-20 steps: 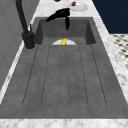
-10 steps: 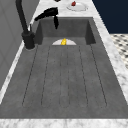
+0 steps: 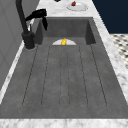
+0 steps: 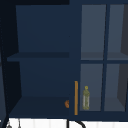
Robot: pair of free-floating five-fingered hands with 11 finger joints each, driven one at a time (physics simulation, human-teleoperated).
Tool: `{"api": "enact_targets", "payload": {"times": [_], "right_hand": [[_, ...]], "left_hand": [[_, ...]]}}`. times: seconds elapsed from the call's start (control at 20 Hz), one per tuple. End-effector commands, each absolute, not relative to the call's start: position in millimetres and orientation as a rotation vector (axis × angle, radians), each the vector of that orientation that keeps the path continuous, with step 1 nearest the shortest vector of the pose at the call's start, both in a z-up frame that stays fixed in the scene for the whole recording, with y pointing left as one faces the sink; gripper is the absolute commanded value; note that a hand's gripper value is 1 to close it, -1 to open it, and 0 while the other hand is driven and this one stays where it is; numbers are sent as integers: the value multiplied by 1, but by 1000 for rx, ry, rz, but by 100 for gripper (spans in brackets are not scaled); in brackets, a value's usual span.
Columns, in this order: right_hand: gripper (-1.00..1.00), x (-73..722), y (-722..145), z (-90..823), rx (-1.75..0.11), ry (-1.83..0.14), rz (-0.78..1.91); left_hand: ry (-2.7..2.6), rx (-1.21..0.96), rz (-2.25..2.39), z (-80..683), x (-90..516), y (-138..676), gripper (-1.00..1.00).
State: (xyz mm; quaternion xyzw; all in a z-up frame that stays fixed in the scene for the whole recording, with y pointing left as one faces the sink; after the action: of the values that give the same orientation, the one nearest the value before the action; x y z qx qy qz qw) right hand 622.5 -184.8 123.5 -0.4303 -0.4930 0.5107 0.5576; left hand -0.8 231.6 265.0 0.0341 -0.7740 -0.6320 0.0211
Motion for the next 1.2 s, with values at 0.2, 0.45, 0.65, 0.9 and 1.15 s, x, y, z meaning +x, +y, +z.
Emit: {"api": "enact_targets", "payload": {"times": [0.2, 0.45, 0.65, 0.9, 1.15], "right_hand": [[-100, 647, -168, 120, -977, -1130, 1243], [-100, 638, -154, 111, -1004, -1080, 1218], [-100, 619, -135, 110, -1088, -1093, 1188], [-100, 607, -120, 127, -1142, -1074, 1224], [-100, 613, -117, 131, -1183, -936, 1227]], "left_hand": [[-2399, 106, -1959, 265, -1, 232, 0], [-2399, 106, -1959, 265, -1, 232, 0], [-2399, 106, -1959, 265, -1, 232, 0], [-2399, 106, -1959, 265, -1, 232, 0], [-2399, 106, -1959, 265, -1, 232, 0]]}}
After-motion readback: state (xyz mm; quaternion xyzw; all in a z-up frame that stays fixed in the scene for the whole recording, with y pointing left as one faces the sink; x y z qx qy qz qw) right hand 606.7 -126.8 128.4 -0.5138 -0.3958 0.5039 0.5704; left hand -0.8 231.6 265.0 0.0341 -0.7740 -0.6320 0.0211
